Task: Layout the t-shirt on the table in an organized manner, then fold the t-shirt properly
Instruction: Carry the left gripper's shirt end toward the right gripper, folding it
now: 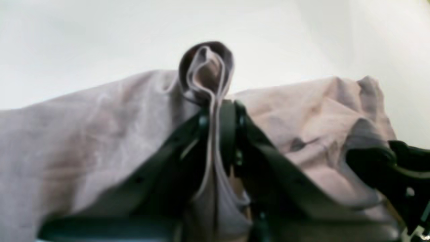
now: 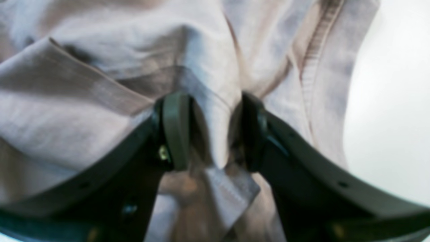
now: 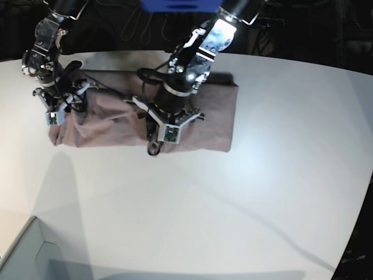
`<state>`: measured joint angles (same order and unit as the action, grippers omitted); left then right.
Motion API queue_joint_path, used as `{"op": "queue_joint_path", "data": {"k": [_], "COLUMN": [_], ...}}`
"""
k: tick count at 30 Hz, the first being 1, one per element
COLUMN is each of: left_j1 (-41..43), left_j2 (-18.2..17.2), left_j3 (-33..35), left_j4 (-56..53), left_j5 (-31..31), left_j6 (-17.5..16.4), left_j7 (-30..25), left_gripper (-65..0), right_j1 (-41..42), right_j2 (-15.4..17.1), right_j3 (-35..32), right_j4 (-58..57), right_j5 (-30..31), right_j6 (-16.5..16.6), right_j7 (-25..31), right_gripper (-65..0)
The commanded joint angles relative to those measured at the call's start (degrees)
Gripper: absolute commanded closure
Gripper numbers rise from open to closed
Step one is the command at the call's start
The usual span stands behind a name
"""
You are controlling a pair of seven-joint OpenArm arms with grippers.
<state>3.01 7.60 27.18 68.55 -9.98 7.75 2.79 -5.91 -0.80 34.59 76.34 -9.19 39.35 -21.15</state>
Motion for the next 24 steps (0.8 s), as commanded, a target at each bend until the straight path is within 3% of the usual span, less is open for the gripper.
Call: {"op": "queue_joint_path", "data": {"k": [1,6,8,13,14,18,24], "left_j1": [-0.76,-1.82,-1.82,-1.73,-1.64,0.03,3.98], "left_j2": [0.89,0.89,0.89,0.89,0.89,0.01,-9.31], "left_j3": [0.73,0.82,0.82,0.82,0.82,0.47,0.21], "left_j4": [0.5,-1.08,-0.99,-0.11,0.85,9.56,19.75], "left_j5": [-0.26,-0.26,-0.26,-0.26,-0.26,-0.26,-0.35], "left_j6": [-0.41,-0.5,-0.14,-0.5,-0.58,-0.58,-0.14], "left_j7": [-1.6,-1.51,-1.51,-2.04,-2.04,-2.04,-1.51], "left_gripper": [-0.5,-0.8,-5.2,-32.4,-34.9,-36.1,-34.5], "right_j1": [0.33,0.33,0.33,0.33,0.33,0.33,0.33], "right_j2": [0.4,0.4,0.4,0.4,0.4,0.4,0.4], "right_j3": [0.0,0.0,0.0,0.0,0.0,0.0,0.0], "right_j4": [0.72,0.72,0.72,0.72,0.72,0.72,0.72], "right_j5": [0.27,0.27,0.27,0.27,0.27,0.27,0.27], "right_j6": [0.65,0.65,0.65,0.65,0.65,0.65,0.65], "right_j7": [0.36,0.36,0.36,0.36,0.36,0.36,0.36], "right_gripper": [-24.8,-24.8,-24.8,-24.8,-24.8,-24.8,-24.8]}}
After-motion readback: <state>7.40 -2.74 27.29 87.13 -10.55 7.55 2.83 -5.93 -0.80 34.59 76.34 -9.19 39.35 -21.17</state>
